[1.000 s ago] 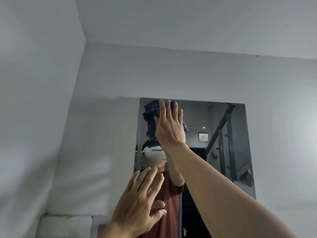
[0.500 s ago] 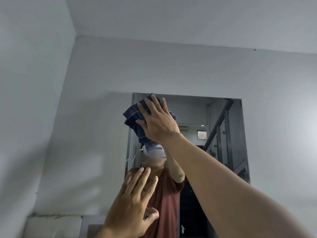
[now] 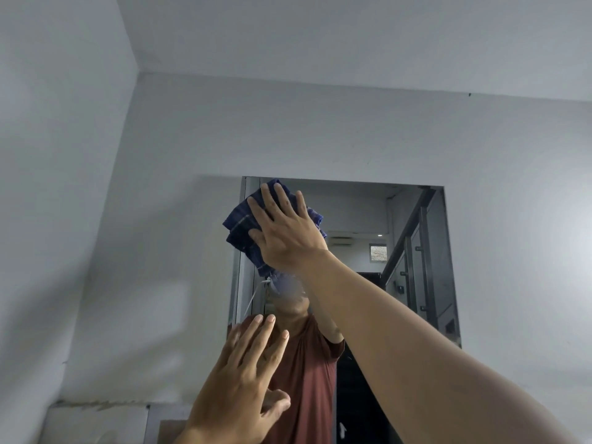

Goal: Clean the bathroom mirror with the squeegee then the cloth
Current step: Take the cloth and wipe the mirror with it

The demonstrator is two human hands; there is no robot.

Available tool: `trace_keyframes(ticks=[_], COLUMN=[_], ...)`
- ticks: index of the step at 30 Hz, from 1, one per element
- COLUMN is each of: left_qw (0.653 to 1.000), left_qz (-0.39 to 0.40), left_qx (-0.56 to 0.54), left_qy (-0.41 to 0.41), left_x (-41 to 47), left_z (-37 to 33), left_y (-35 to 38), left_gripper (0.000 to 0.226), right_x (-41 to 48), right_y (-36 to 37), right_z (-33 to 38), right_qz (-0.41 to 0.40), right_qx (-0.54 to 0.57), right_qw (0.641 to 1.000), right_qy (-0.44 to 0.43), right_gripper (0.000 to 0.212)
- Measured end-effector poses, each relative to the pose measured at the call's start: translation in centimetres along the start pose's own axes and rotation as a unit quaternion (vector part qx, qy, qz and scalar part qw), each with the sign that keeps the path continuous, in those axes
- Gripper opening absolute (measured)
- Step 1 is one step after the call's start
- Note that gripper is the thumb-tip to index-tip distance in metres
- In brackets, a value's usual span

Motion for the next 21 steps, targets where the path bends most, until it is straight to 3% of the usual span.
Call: trace_keyframes(ticks=[4, 11, 21], left_qw=[1.000, 0.999, 0.999], left_qz=[-0.001, 0.003, -0.009], left_qx=[0.004, 0.032, 0.052], left_qy=[0.002, 0.011, 0.015], left_x=[0.1, 0.1, 0.1], left_z=[0.0, -0.1, 0.0], left_y=[0.1, 0.2, -0.1], left_gripper=[0.098, 0.102, 0.100], right_x=[0.2, 1.9, 3.6], right_y=[0.4, -0.5, -2.1], right_z=[0.0, 0.2, -2.0], right_qz=[-0.010, -0.007, -0.032], right_qx=[-0.021, -0.049, -0.005], right_qw=[1.000, 0.995, 0.999], right_qy=[-0.016, -0.084, 0.012], right_gripper=[0.095, 0.072, 0.068])
Point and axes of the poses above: each hand's wrist, its own x-axis towards the middle knuckle, its own y-axis out of the palm, z = x × y, the point moved 9 cm from there along x, towards the middle knuckle, and after that the axes turned 13 degrees about x, right-handed, at the moved point
